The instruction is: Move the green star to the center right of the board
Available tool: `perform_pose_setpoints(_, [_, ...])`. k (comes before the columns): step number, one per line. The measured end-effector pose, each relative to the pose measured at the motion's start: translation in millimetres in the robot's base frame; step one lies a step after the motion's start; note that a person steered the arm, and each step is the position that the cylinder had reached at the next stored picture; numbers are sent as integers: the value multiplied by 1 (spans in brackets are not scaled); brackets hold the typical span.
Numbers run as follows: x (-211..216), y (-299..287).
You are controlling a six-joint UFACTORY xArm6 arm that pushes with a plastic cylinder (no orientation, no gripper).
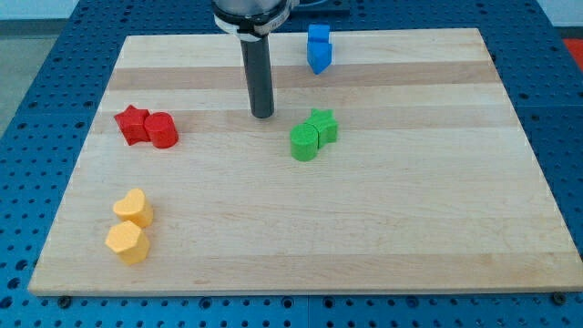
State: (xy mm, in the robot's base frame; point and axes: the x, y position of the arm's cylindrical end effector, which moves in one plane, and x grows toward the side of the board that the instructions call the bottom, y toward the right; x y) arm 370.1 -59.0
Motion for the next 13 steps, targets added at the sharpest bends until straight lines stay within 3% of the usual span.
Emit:
perform_pose_setpoints(3, [28, 1])
perform_pose_setpoints(7, [35, 90])
perform_pose_setpoints(11, [56, 100])
perform_pose_setpoints(13, [55, 194])
